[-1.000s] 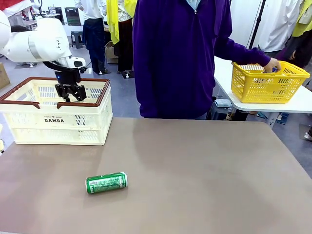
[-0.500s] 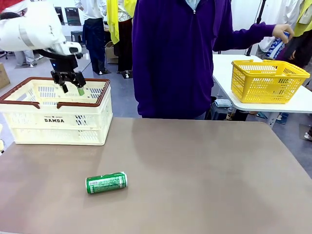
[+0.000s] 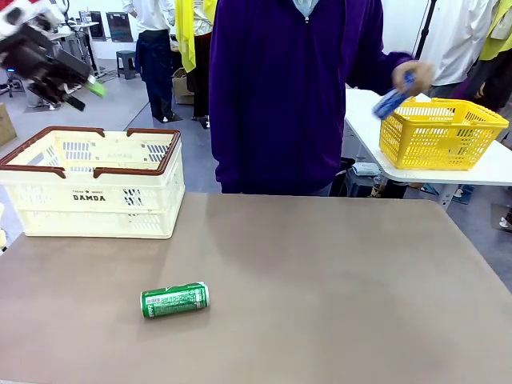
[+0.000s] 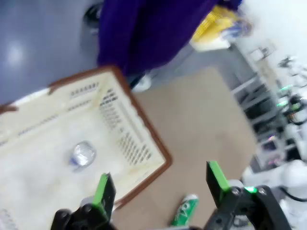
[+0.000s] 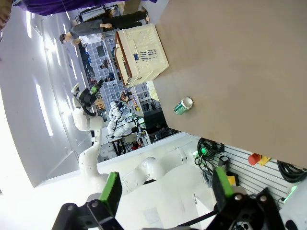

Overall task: Place the drinks into the Shopping basket.
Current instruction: Pick up one drink and place it into the Shopping basket.

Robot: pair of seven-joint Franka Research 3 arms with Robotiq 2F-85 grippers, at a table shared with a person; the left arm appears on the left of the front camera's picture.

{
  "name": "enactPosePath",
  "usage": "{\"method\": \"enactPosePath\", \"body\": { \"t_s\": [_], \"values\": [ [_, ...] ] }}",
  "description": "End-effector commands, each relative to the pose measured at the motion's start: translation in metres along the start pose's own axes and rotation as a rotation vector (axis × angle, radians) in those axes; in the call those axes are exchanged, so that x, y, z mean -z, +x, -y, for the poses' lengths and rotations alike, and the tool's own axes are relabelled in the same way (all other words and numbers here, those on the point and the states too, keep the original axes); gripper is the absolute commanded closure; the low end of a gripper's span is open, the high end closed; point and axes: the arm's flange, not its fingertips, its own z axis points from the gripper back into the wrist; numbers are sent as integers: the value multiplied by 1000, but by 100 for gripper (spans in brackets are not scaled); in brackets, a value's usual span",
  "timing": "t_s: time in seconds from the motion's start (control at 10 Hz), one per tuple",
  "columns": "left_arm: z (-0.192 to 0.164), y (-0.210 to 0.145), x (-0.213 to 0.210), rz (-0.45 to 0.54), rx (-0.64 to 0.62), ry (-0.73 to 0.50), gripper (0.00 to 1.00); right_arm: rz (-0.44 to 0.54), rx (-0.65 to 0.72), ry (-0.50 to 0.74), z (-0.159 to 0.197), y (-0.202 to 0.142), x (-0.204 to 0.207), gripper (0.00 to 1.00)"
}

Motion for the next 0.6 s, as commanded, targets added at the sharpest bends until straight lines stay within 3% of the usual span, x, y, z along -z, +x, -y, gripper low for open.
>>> {"method": "enactPosePath", "body": {
  "t_s": [0.0,0.1,0.2,0.3,0.4,0.5],
  "values": [
    [-52,-25,-39,110,-34,-356,0,-2,12,0,-5,-1,-3,0],
    [-86,-25,-59,142,-211,-461,0,-2,12,0,-5,-1,-3,0],
    [-118,-31,-77,145,-278,-546,0,-2,12,0,-5,-1,-3,0],
    [-140,-45,-88,145,-283,-574,0,-2,12,0,-5,-1,-3,0],
    [-155,-59,-92,148,-184,-695,0,-2,12,0,-5,-1,-3,0],
    [-111,-65,-90,204,-202,-517,0,-2,12,0,-5,-1,-3,0]
  ]
}}
